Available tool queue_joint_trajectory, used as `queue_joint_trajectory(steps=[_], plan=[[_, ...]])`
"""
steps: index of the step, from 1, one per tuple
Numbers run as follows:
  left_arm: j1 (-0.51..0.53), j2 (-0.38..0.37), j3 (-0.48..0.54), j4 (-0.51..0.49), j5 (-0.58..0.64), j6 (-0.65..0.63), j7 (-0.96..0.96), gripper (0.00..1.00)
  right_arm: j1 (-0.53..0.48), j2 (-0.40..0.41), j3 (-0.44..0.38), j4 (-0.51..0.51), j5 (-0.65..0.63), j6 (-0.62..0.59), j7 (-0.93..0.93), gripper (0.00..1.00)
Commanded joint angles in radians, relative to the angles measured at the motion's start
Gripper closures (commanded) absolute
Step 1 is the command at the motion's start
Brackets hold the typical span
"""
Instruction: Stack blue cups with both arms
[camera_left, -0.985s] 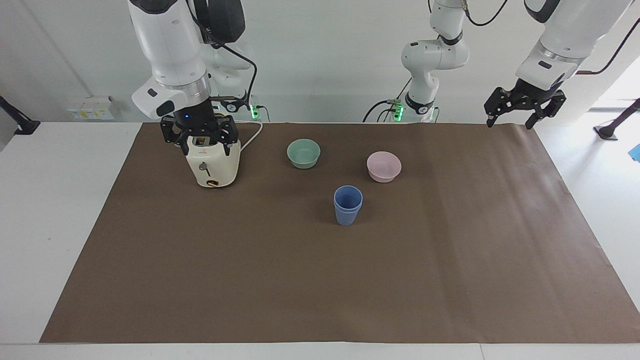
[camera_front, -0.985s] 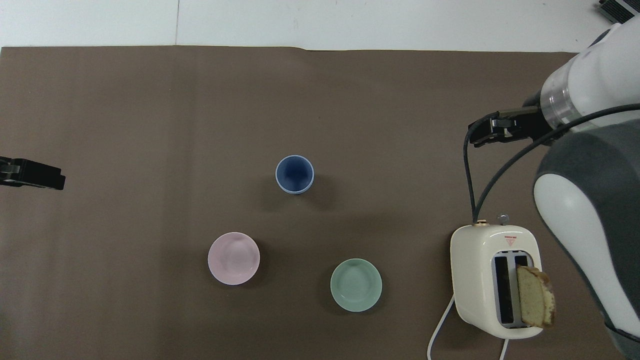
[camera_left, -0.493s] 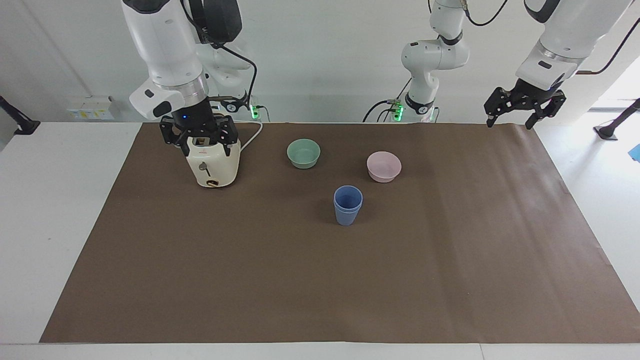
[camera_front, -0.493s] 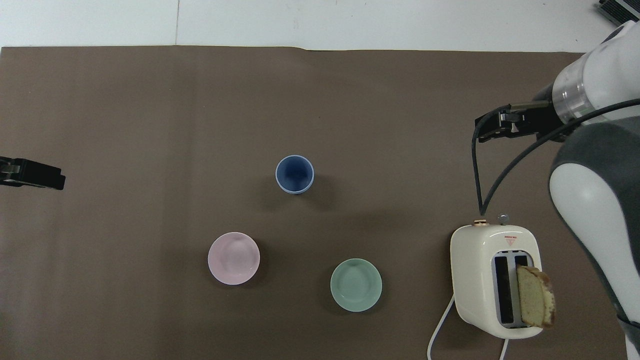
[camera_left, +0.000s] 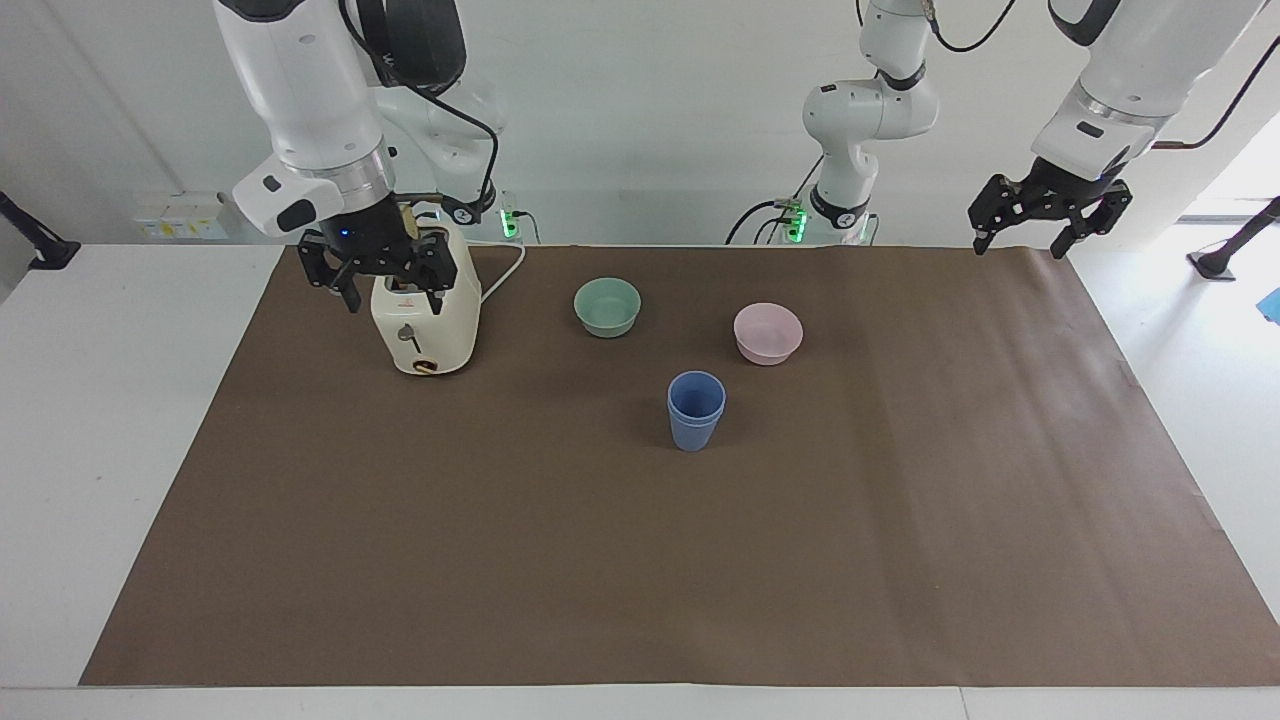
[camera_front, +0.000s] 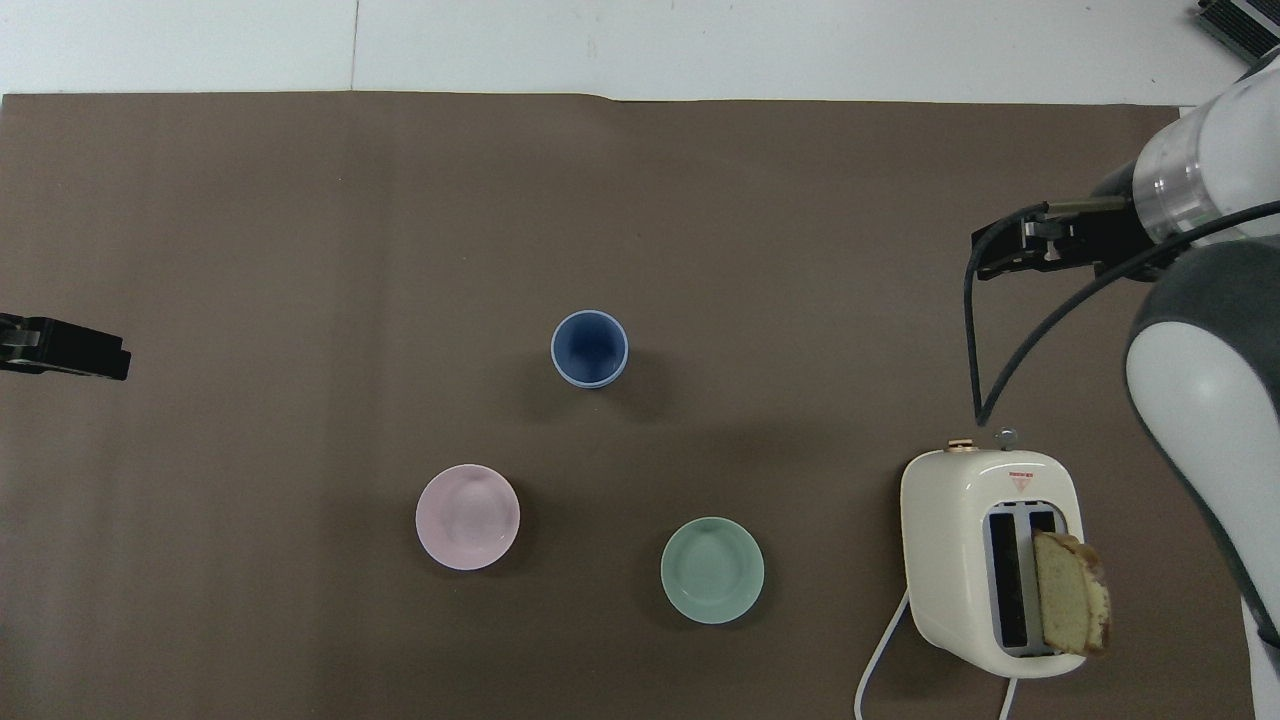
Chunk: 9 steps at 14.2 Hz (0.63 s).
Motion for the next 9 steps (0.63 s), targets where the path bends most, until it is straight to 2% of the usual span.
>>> queue_joint_trajectory(steps=[1, 3, 7, 9], plan=[[0.014, -0.021, -0.007, -0.02, -0.009, 0.006, -0.006, 0.0, 0.069, -0.039, -0.106, -0.016, 0.024, 0.003, -0.043, 0.0], [0.014, -0.021, -0.007, -0.02, -0.009, 0.006, -0.006, 0.0, 0.126, -0.042, -0.184, -0.016, 0.027, 0.003, -0.056, 0.0], [0.014, -0.021, -0.007, -0.02, -0.009, 0.006, -0.006, 0.0, 0.127, -0.067, -0.281, -0.03, 0.101, 0.002, -0.121, 0.0], [0.014, -0.021, -0.007, -0.02, -0.009, 0.009, -0.006, 0.0, 0.127, -0.079, -0.293, -0.057, 0.105, 0.008, -0.129, 0.0]])
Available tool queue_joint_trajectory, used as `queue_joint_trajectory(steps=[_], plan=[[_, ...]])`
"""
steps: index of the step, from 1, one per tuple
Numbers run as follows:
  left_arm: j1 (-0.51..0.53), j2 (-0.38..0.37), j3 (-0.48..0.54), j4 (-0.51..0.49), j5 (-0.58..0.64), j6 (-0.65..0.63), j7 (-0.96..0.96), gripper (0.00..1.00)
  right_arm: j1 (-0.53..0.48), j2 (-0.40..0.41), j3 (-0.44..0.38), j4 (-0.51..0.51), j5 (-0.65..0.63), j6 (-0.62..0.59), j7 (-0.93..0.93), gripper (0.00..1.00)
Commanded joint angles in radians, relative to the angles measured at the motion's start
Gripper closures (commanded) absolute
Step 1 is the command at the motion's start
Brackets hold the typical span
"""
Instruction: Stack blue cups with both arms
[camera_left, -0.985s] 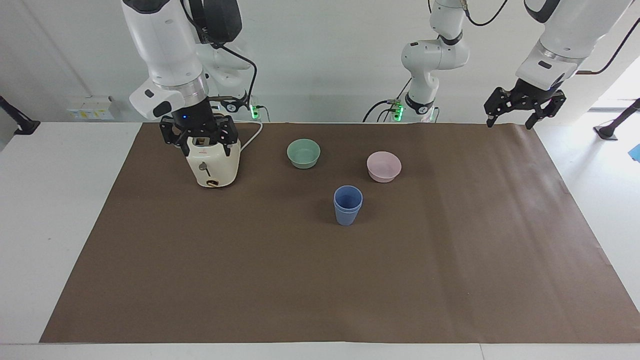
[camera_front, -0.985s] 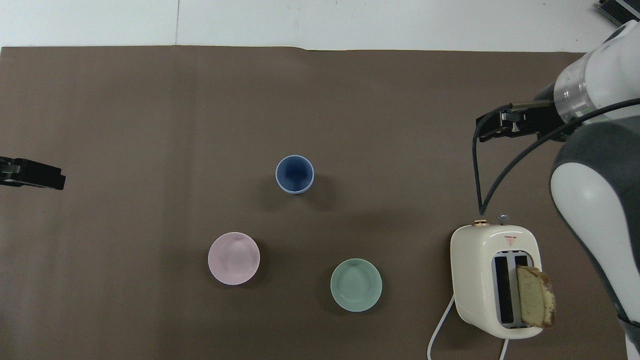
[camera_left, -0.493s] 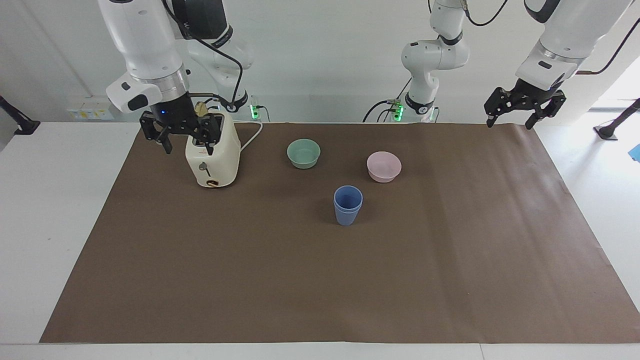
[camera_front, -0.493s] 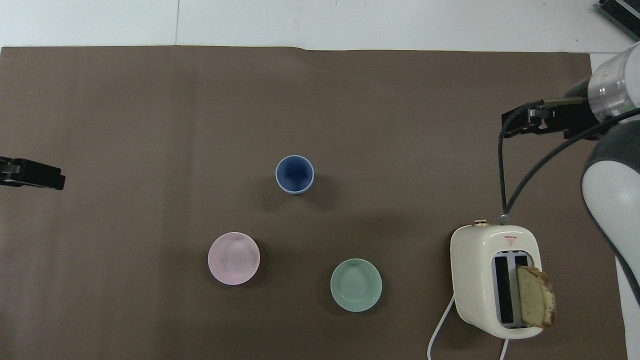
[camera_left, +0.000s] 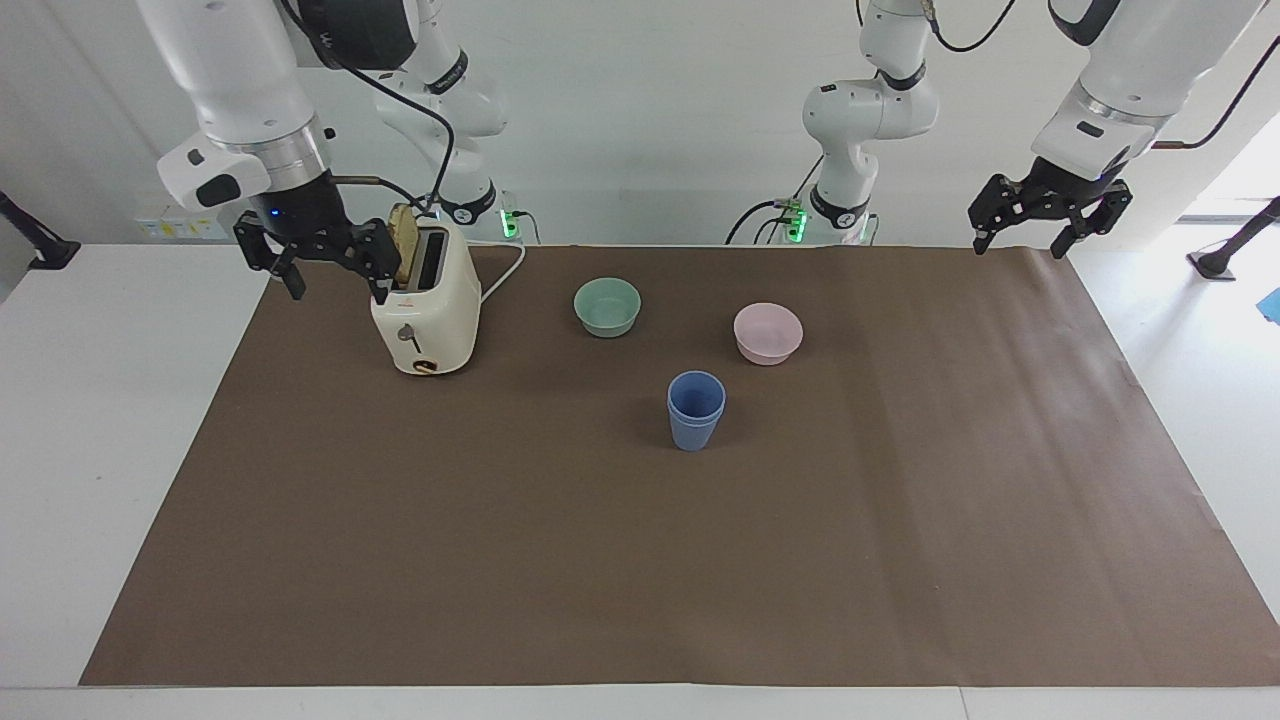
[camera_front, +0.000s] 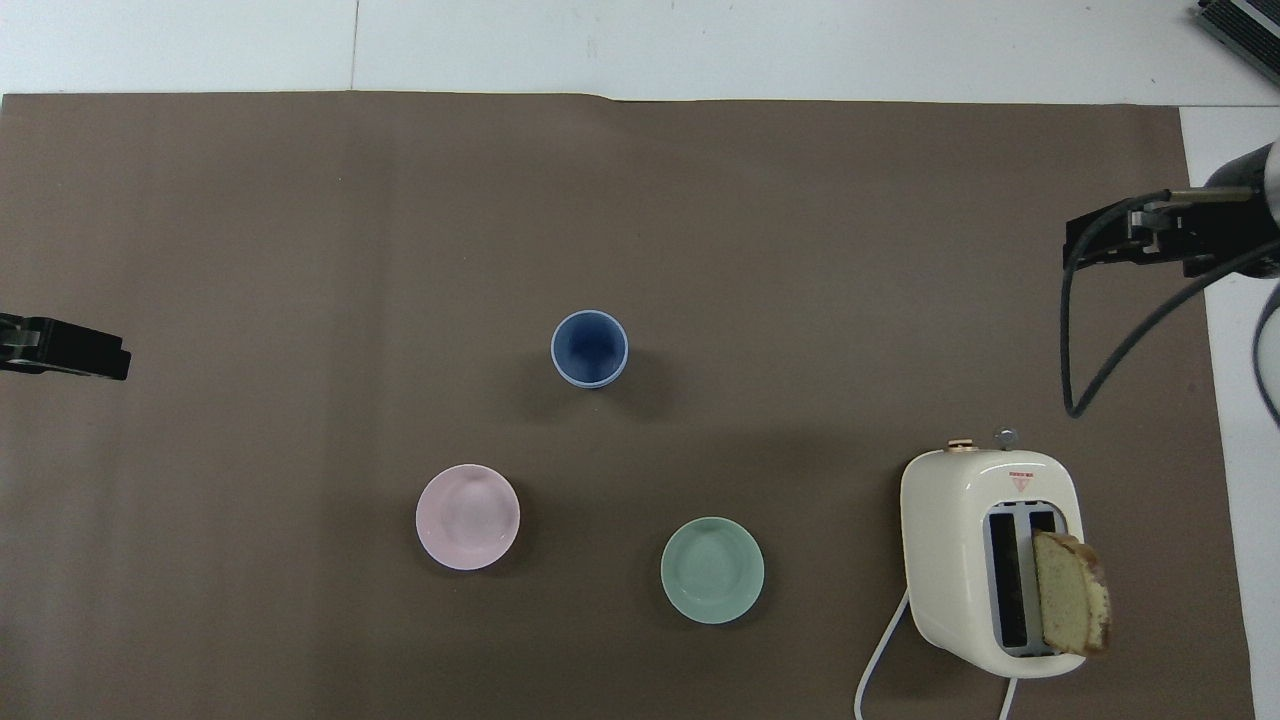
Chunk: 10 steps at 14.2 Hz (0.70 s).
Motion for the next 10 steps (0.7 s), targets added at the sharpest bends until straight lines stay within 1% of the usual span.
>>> queue_joint_trajectory(steps=[1, 2, 6, 8, 10], plan=[[0.01, -0.019, -0.007, -0.02, -0.009, 0.012, -0.006, 0.0, -0.008, -0.048, -0.018, -0.076, 0.031, 0.023, -0.038, 0.0], [0.01, -0.02, -0.008, -0.02, -0.009, 0.006, -0.006, 0.0, -0.014, -0.061, -0.021, -0.092, 0.027, 0.048, -0.038, 0.0], [0.008, -0.025, -0.008, -0.026, -0.015, -0.004, -0.014, 0.0, -0.009, -0.053, -0.021, -0.08, 0.015, 0.053, -0.041, 0.0], [0.029, -0.017, -0.002, -0.019, -0.113, 0.003, -0.049, 0.0, -0.009, -0.05, -0.02, -0.073, 0.017, 0.047, -0.043, 0.0], [0.043, -0.013, -0.007, -0.014, -0.103, 0.009, -0.046, 0.0, -0.009, -0.05, -0.02, -0.074, 0.018, 0.045, -0.043, 0.0]])
